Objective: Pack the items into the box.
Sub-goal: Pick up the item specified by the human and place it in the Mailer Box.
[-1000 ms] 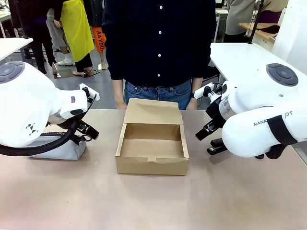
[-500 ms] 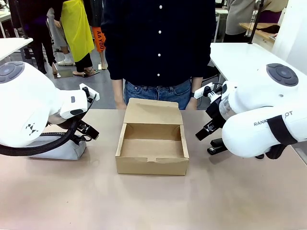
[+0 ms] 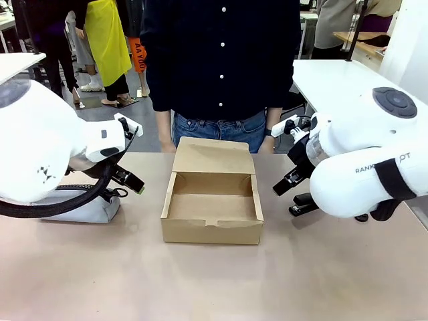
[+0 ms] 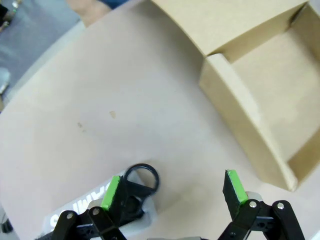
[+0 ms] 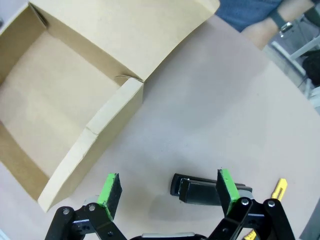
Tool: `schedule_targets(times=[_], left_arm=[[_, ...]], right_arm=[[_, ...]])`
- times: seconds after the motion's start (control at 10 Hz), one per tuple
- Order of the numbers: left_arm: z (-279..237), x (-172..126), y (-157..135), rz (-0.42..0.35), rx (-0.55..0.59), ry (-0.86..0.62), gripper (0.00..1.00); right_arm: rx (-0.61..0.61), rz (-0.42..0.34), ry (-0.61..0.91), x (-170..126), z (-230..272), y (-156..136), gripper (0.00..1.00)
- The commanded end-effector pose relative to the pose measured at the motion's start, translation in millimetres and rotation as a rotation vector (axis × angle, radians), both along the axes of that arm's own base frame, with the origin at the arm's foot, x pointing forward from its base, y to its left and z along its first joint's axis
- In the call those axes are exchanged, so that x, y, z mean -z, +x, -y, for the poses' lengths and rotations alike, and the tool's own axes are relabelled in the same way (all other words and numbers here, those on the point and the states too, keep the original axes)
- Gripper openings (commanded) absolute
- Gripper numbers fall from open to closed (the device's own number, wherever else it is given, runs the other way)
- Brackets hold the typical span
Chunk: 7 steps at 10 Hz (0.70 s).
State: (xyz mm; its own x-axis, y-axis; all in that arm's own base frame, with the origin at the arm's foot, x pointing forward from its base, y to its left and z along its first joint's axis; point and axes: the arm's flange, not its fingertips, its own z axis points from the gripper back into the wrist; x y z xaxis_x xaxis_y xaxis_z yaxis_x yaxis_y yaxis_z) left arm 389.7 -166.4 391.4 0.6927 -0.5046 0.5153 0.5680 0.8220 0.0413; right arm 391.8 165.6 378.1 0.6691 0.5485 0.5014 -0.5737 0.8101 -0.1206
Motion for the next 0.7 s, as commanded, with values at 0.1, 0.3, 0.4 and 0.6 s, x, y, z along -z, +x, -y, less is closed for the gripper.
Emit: schedule_targets(times=[0.1, 0.3, 0.4, 0.6], left_arm=[[-67.4, -63.0, -23.0, -0.148, -0.103, -0.204, 1.0], [-133.3, -97.0, -35.7, -0.23, -0.232, -0.428, 1.0], [-187.2, -107.2, -39.1, -0.223, -0.283, -0.595, 1.0], [-291.4, -92.4, -49.3, -0.274, -0.35, -0.928, 1.0]], right_arm=[[0.108, -0.113, 0.179, -75.9, 63.6, -24.3, 1.0], [0.241, -0.227, 0.416, -121.2, 139.6, -49.1, 1.0], [0.363, -0.309, 0.527, -132.4, 191.7, -62.4, 1.0], [0.439, -0.326, 0.893, -132.8, 296.4, -92.6, 1.0]])
